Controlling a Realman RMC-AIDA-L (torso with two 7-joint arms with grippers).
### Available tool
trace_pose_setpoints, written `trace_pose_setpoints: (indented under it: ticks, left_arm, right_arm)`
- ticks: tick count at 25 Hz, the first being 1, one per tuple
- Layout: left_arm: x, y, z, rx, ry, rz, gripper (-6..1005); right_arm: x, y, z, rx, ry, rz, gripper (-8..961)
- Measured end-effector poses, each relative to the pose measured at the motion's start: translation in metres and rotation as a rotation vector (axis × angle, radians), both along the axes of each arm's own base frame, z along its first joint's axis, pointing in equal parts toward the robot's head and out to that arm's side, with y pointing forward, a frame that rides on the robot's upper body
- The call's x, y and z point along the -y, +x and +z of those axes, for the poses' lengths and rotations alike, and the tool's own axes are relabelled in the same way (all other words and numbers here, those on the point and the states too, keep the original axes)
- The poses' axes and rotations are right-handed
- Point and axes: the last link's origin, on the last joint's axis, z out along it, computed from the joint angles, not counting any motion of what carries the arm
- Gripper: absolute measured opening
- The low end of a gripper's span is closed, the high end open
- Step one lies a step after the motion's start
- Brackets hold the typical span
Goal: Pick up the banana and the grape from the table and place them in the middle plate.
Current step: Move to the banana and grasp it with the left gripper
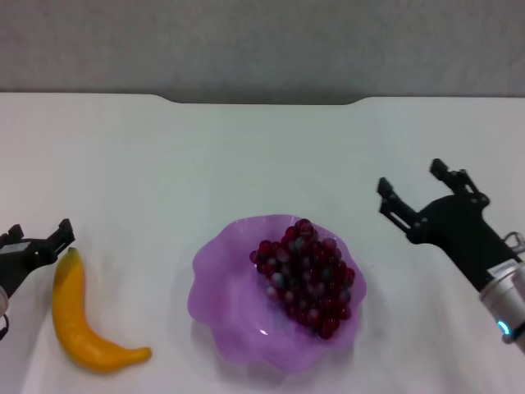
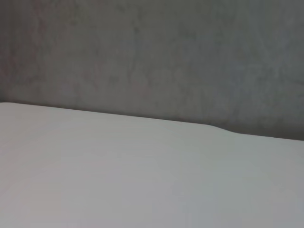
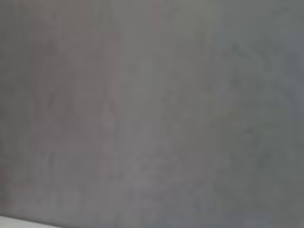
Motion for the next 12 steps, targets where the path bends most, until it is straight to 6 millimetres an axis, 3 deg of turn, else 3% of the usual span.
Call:
trace_pose_setpoints:
  ticks: [9, 12]
  left_arm:
    - [-0.002, 0.003, -0.002, 0.007, -0.002, -0.008, 850]
    - [-0.004, 0.006, -0.001, 0.015, 0.005, -0.019, 849]
  right_arm:
    - [-0.01, 0.03, 0.02, 0.035, 0.086, -0.055, 894]
    - [-0.018, 0.04, 0.018, 0.072, 0.06, -0.109, 894]
